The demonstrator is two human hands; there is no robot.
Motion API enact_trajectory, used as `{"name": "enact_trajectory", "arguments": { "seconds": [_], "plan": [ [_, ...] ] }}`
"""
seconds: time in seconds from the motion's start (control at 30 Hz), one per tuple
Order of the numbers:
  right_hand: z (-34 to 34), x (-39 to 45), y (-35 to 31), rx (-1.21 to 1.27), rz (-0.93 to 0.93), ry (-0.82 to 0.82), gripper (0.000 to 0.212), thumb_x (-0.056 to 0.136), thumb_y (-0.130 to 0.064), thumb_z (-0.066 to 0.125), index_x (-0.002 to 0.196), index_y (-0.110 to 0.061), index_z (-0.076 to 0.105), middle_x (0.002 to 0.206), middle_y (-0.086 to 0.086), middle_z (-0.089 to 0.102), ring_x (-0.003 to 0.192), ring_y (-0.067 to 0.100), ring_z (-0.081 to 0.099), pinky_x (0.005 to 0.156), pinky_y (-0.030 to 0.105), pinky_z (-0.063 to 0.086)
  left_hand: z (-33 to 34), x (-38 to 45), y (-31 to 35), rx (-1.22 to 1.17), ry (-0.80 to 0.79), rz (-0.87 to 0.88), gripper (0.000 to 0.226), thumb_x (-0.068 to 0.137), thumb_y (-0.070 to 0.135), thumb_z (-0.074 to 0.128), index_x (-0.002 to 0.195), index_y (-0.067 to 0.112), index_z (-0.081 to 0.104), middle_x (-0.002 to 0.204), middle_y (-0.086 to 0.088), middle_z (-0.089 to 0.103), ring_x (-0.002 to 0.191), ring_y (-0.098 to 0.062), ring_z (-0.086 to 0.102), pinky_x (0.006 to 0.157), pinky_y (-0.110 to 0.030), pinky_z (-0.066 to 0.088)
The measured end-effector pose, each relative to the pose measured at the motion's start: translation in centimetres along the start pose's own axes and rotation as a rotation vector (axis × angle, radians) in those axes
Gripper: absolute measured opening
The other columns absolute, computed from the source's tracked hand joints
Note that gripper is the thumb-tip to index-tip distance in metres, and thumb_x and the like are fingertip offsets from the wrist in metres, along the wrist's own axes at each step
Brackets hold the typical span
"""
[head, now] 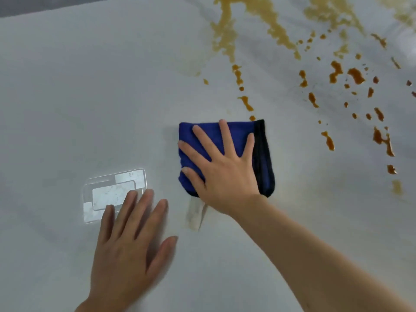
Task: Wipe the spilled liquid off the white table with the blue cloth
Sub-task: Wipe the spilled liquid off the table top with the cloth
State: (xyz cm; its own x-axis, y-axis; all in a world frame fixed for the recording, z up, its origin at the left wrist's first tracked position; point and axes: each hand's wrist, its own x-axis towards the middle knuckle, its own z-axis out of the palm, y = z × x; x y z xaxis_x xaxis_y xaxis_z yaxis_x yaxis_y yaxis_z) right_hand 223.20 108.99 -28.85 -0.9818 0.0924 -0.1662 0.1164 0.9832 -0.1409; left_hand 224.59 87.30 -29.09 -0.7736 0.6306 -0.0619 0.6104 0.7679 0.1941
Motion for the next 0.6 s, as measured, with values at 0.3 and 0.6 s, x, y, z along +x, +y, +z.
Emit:
{"name": "enact_trajectory", "arguments": {
  "seconds": [0.3,0.6],
  "plan": [
    [-0.3,-4.3,3.9,0.02,0.33,-0.005,0.058,0.089,-0.058,0.011,0.144,-0.043,0.017,0.157,-0.007,0.008,0.143,0.035,-0.005,0.102,0.072,0.003,0.3,0.0,0.0,-0.099,0.018,-0.032,0.057,0.089,0.056,0.029,0.134,0.023,0.043,0.146,-0.002,0.038,0.141,-0.02,0.024,0.115,-0.048,0.016],
    [-0.4,-0.5,3.0,-0.04,0.017,-0.037,0.054,0.091,-0.058,0.014,0.142,-0.044,0.02,0.156,-0.009,0.014,0.143,0.038,0.002,0.101,0.073,0.002,0.4,0.1,0.0,-0.046,0.059,0.005,0.057,0.089,0.056,0.033,0.136,0.024,0.039,0.143,-0.007,0.041,0.139,-0.024,0.027,0.113,-0.048,0.019]
  ]
}}
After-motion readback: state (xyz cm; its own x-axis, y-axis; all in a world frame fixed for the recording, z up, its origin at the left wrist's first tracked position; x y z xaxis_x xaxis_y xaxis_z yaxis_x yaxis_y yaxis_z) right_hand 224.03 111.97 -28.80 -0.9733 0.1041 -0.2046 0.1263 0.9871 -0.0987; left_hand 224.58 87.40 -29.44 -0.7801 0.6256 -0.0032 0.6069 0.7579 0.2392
